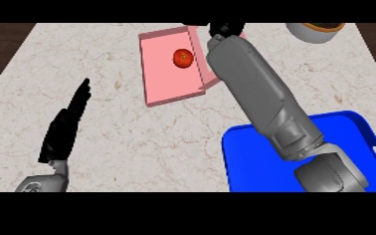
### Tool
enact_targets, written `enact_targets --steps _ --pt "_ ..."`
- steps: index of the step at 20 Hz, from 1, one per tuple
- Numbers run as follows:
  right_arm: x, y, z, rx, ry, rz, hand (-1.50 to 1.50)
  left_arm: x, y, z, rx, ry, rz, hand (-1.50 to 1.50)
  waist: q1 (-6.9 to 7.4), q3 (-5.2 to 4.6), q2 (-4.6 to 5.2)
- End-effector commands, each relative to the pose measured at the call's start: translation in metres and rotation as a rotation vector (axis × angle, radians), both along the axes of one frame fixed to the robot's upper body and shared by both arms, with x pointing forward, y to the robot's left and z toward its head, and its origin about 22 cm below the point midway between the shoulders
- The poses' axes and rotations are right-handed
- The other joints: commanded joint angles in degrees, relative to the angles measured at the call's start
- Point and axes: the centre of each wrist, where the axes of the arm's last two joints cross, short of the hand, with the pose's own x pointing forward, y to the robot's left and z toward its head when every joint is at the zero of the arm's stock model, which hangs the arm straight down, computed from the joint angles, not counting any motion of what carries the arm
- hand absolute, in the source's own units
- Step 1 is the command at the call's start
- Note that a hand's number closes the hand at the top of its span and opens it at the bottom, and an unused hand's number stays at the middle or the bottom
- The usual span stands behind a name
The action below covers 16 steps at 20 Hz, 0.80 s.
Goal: Pick the tomato from the tray and place it in the cardboard box
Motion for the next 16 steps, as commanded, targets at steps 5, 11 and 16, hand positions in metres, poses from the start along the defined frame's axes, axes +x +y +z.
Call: enact_targets --steps 5,11,16 --pt "0.0 -0.059 -0.018 0.149 -0.091 -0.166 -1.5 -0.015 0.023 0.001 0.01 0.023 0.064 0.0 -4.22 -0.01 -1.64" --pt "-0.027 -0.129 -0.032 0.167 -0.139 -0.161 -1.5 -0.03 0.011 -0.005 0.006 0.031 0.086 0.0 -5.02 -0.02 -1.9" --pt "-0.068 -0.175 -0.031 0.135 -0.12 -0.104 -1.5 -0.035 0.041 0.0 0.006 0.041 0.095 0.0 -5.2 -0.07 -1.95"
